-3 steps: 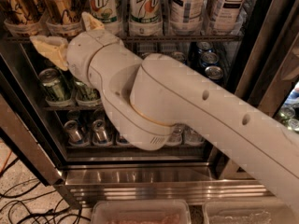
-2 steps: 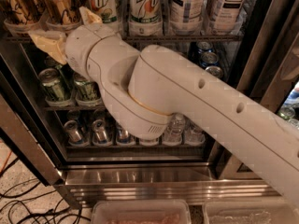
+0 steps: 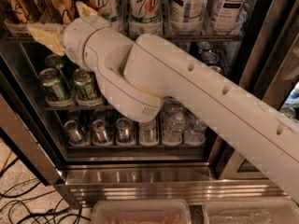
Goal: Pick orange can from top shelf of fridge
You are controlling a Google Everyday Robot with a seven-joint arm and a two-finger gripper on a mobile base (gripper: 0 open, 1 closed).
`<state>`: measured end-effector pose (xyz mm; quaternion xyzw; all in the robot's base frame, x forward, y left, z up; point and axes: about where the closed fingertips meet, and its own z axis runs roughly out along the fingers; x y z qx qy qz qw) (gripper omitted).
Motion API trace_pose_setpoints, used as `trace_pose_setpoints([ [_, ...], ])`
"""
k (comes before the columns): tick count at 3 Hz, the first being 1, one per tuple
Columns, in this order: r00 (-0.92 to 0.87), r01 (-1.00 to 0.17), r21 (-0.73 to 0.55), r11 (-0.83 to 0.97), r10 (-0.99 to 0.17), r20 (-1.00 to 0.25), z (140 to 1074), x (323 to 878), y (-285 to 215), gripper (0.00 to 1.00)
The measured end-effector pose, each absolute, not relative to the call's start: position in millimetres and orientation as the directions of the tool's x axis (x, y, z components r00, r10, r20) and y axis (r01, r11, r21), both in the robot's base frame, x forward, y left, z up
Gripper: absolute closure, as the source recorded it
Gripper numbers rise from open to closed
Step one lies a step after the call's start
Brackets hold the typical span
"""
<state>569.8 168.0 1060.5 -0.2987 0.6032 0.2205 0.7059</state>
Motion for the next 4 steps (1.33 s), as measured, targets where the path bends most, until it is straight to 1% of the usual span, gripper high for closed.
trace_pose_setpoints([
  [1, 0.174, -0.667, -0.149, 0.73, -0.041, -0.984, 1061.3, 581.8, 167.4, 0.23],
  [2, 0.173, -0.629, -0.125, 0.767, -0.018, -0.985, 1064.0, 604.7, 151.9, 0.24],
  [4, 0.175, -0.643, -0.138, 0.754, -0.032, -0.984, 1061.2, 614.1, 161.1, 0.23],
])
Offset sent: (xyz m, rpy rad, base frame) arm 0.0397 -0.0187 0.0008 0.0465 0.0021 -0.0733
